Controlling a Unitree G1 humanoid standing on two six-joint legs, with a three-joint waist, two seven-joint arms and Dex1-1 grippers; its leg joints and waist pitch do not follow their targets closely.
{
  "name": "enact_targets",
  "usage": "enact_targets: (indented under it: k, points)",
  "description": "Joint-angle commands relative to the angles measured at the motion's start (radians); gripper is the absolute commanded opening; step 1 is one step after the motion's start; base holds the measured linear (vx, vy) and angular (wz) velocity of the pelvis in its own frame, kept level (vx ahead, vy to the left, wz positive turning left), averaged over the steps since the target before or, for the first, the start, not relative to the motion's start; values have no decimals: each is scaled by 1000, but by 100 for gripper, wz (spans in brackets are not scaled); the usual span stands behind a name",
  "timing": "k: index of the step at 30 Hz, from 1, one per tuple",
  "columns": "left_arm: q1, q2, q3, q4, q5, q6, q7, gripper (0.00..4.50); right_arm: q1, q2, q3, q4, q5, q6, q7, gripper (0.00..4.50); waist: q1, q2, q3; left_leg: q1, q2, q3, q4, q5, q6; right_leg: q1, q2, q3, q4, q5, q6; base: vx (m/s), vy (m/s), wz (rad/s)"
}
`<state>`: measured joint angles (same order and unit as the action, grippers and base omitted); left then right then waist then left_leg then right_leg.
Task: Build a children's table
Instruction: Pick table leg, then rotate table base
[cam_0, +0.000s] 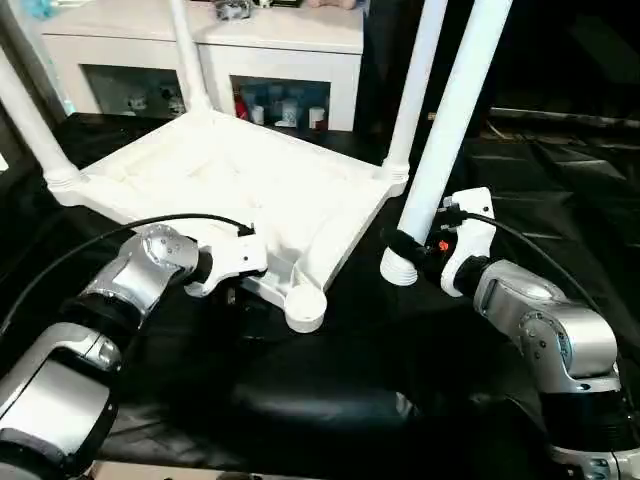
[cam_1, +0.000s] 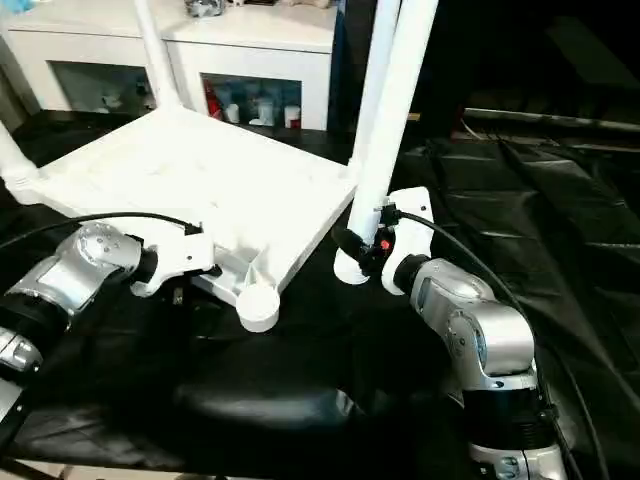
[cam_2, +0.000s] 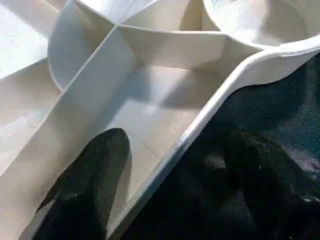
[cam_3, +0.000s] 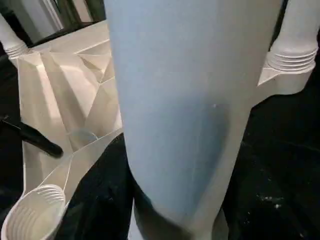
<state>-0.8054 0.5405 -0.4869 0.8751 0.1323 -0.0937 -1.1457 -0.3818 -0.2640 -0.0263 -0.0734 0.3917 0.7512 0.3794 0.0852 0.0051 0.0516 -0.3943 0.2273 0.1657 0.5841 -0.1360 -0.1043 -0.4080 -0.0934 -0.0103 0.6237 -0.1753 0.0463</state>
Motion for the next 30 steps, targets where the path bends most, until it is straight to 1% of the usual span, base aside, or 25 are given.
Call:
enact_targets:
  k: [1,2,3,4,7,9,10,11,12,13,14,15,16,17,18,19,20,21,22,23,24,25,26,28,30]
  points:
    - [-2,2,-15,-15,10,15,-61,329,-7,-12,10,-1,-11,-20,8,191,0,11,-74,30,-21,13,-70,-340,-77,36,-14,6,-72,-214,-202,0,0,0]
    - [2,10,-22,-39,7,25,-92,321,-8,-18,18,3,-16,-23,15,191,1,12,-75,30,-20,14,-69,-329,-75,36,-15,6,-71,-198,-207,0,0,0]
    - [2,10,-22,-41,6,26,-93,309,-8,-18,19,3,-17,-23,16,191,1,12,-75,30,-20,15,-69,-323,-74,36,-14,6,-70,-192,-210,0,0,0]
    - [9,18,-25,-76,0,37,-129,298,-8,-29,35,6,-27,-30,28,191,2,11,-75,30,-19,15,-69,-322,-73,37,-14,6,-69,-187,-213,0,0,0]
    - [16,20,-21,-104,4,29,-138,292,-4,-38,49,6,-32,-37,50,191,2,10,-74,30,-19,16,-69,-323,-68,37,-14,7,-69,-187,-214,0,0,0]
    - [37,23,-20,-153,-5,50,-159,266,-2,-39,51,8,-33,-35,56,191,2,9,-75,29,-19,17,-69,-308,-64,38,-14,7,-69,-176,-215,0,0,0]
    - [48,25,-17,-182,-17,67,-174,266,-2,-39,54,9,-33,-33,59,191,1,-1,-74,29,-18,18,-69,-304,-61,38,-13,7,-69,-173,-215,0,0,0]
    - [48,25,-17,-182,-17,67,-174,253,-2,-39,54,9,-33,-33,59,191,3,3,-75,29,-18,17,-68,-300,-61,39,-15,6,-65,-174,-218,0,0,0]
    - [57,26,-13,-205,-24,81,-187,250,-2,-40,56,9,-34,-32,60,191,3,5,-73,29,-19,18,-69,-306,-60,35,-13,7,-69,-192,-214,0,0,0]
    - [81,33,-8,-281,-40,126,-213,244,1,-44,69,8,-38,-34,66,191,1,6,-72,28,-17,17,-71,-308,-62,38,-15,7,-68,-198,-213,0,0,0]
    - [82,34,-8,-284,-40,128,-214,233,1,-44,70,8,-38,-34,66,191,1,3,-72,28,-17,18,-71,-310,-61,37,-14,7,-69,-203,-212,0,0,0]
    - [88,35,-7,-302,-41,137,-217,220,3,-46,73,8,-39,-35,67,191,1,6,-73,31,-17,18,-70,-309,-61,35,-14,7,-69,-205,-209,0,0,0]
    - [100,37,-7,-338,-48,160,-228,210,4,-44,73,8,-39,-36,67,191,0,7,-72,31,-17,19,-70,-315,-62,33,-14,8,-69,-209,-209,0,0,0]
    - [105,37,-7,-350,-51,169,-231,207,5,-43,74,8,-40,-37,67,191,0,7,-72,30,-17,18,-71,-318,-62,33,-13,8,-69,-213,-208,0,0,0]
    - [120,37,-6,-390,-59,199,-238,207,6,-41,74,8,-41,-38,67,191,1,7,-73,31,-16,18,-70,-317,-63,34,-14,8,-68,-210,-206,0,0,0]
    - [133,37,-7,-426,-61,233,-240,205,7,-37,74,8,-41,-39,66,191,1,8,-71,30,-17,18,-71,-317,-63,33,-13,7,-69,-214,-205,0,0,0]
    - [149,38,-11,-462,-53,272,-232,199,8,-33,74,8,-43,-40,65,191,1,14,-72,31,-17,18,-71,-318,-65,33,-13,8,-68,-211,-207,0,0,0]
    - [153,34,-10,-469,-49,294,-220,186,8,-31,73,8,-43,-40,63,191,0,12,-72,31,-16,18,-71,-319,-65,32,-12,8,-69,-207,-207,0,0,0]
    - [158,32,-7,-479,-47,312,-212,174,8,-30,73,9,-45,-40,63,191,-1,10,-72,30,-19,19,-70,-317,-64,33,-10,7,-69,-206,-205,0,0,0]
    - [162,21,1,-488,-47,353,-192,165,9,-28,71,9,-45,-40,62,191,0,9,-71,29,-20,19,-70,-316,-62,33,-10,7,-71,-211,-203,0,0,0]
    - [164,17,3,-491,-46,365,-185,160,9,-28,71,9,-45,-40,61,191,0,10,-70,30,-20,19,-70,-324,-65,33,-10,7,-71,-223,-199,0,0,0]
    - [166,0,16,-495,-48,401,-157,160,10,-27,69,10,-46,-41,59,191,-1,10,-70,31,-20,19,-71,-333,-66,32,-10,7,-74,-242,-195,0,0,0]
    - [166,-5,20,-494,-49,411,-148,148,10,-26,69,11,-46,-41,58,191,0,10,-69,31,-20,18,-71,-337,-66,32,-10,7,-75,-250,-193,0,0,0]
    - [165,-80,68,-488,-57,545,-28,129,15,-25,67,14,-50,-44,53,191,0,10,-68,32,-21,18,-70,-352,-68,31,-10,7,-78,-266,-193,0,0,0]
    - [170,-104,78,-498,-50,593,16,128,17,-24,66,15,-52,-44,52,191,0,9,-69,28,-21,16,-71,-346,-63,35,-11,6,-79,-275,-188,0,0,0]
